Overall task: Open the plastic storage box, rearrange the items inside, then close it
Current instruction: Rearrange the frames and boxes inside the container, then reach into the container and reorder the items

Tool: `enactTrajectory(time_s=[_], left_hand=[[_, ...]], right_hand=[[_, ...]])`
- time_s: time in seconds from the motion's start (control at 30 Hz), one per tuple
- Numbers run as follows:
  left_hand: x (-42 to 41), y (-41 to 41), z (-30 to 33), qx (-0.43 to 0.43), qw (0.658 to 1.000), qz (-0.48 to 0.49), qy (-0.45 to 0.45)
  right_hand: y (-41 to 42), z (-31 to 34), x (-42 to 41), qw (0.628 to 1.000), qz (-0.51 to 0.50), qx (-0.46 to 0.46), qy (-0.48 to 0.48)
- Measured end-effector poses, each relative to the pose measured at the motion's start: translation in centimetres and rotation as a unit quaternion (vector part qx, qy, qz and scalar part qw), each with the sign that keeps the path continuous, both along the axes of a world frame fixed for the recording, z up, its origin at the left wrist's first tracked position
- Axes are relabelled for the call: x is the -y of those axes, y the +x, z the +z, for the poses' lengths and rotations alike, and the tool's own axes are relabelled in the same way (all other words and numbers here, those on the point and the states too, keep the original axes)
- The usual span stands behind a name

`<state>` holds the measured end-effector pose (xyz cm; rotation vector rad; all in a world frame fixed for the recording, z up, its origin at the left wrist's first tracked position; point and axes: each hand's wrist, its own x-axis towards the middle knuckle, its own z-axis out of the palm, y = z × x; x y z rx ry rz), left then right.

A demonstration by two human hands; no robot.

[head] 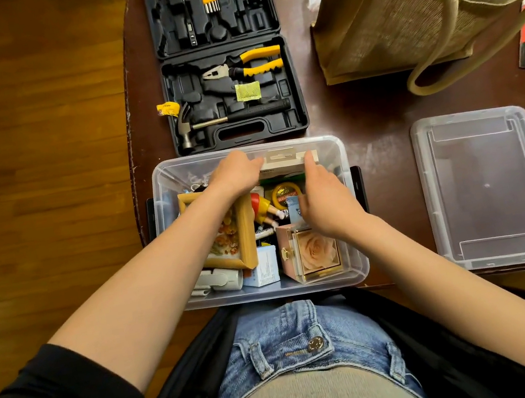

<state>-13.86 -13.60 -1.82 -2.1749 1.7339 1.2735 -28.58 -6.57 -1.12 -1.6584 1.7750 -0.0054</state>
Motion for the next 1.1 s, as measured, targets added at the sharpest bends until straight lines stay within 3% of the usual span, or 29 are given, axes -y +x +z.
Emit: enactTrajectory(time_s=[0.07, 0.27, 0.53, 0.9, 0.97, 1.1], left_hand=[[-0.1, 0.2, 0.3, 0.012, 1.0, -0.012, -0.004], [-0.5, 1.5, 1.5, 0.018, 0.998, -0.051, -0.034], [-3.6, 3.5, 3.7, -0.088, 0.979, -0.108, -0.15], [-6.3, 4.8, 4.9, -0.135, 0.945, -0.141, -0.263], [-6.7, 3.3, 5.1, -0.122, 0.937, -0.228, -0.235], [-6.4, -1.1, 4.1, 0.037, 0.901, -0.427, -0.066]], right_hand=[[-0.5, 0.4, -0.2, 1.0, -0.001, 0.013, 0.0], [-2.3, 1.4, 0.1, 0.987, 0.141, -0.05, 0.065], [-2.0, 1.6, 1.6, 0.996, 0.071, 0.033, 0.044], [-2.9, 0.9, 2.3, 0.995, 0.027, 0.074, 0.06], [-2.8, 1.0, 2.5, 0.995, 0.027, 0.072, 0.065], [-2.6, 1.1, 2.6, 0.994, 0.028, 0.078, 0.069]])
